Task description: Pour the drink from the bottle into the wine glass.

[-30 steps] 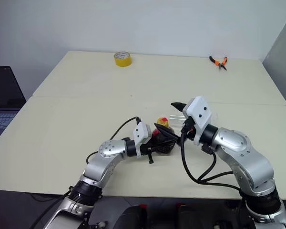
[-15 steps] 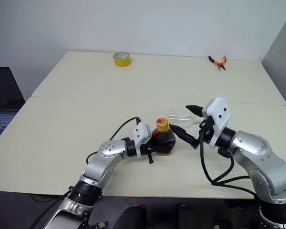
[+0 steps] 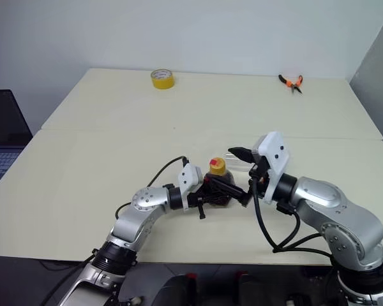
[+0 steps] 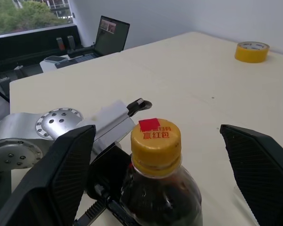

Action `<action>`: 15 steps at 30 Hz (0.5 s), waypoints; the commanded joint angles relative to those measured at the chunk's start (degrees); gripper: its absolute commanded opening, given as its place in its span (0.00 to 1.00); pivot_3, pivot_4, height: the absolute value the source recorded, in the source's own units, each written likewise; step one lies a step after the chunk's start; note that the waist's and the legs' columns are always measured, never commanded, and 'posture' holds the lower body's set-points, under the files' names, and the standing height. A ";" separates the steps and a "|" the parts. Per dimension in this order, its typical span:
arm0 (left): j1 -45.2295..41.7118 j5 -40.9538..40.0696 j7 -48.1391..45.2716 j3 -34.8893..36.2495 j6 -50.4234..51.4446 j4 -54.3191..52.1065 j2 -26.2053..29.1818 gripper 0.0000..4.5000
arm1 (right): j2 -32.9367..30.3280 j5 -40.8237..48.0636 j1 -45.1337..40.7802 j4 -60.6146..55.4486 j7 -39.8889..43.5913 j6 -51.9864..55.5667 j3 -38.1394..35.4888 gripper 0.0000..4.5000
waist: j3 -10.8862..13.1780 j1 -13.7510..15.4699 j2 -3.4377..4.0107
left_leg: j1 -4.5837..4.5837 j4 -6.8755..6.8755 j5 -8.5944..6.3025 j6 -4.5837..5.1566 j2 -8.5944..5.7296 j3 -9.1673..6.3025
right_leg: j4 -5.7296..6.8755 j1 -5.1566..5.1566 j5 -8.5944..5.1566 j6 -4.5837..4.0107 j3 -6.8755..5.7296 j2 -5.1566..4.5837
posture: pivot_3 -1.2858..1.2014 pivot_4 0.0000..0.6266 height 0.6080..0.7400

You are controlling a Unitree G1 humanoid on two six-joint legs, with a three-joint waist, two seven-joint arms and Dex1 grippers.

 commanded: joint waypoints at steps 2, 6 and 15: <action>-0.94 -0.43 0.07 0.25 -1.42 -2.07 -0.53 0.14 | 1.16 -1.69 -1.77 -0.05 -1.57 -1.30 0.68 1.00 | 0.00 0.00 0.00 | 0.00 0.00 0.00 0.00 0.00 -0.01 | 0.00 0.00 0.00 0.00 -0.01 0.00 | 0.52 0.24 1.00; -0.85 -0.42 0.09 0.22 -1.46 -2.11 -0.52 0.14 | 1.11 -4.01 -1.73 1.00 -2.14 -1.77 1.00 1.00 | 0.00 0.00 0.00 | 0.00 -0.01 0.00 0.00 0.01 -0.01 | 0.01 -0.01 0.00 0.00 0.00 0.00 | 0.52 0.24 1.00; -0.72 -0.40 0.11 0.23 -1.57 -2.05 -0.50 0.14 | -1.02 -2.87 0.90 0.32 -0.26 -1.15 -3.48 1.00 | 0.00 0.02 0.00 | -0.01 0.00 0.00 0.00 0.00 0.00 | 0.00 -0.01 0.00 0.00 0.00 0.00 | 0.52 0.24 1.00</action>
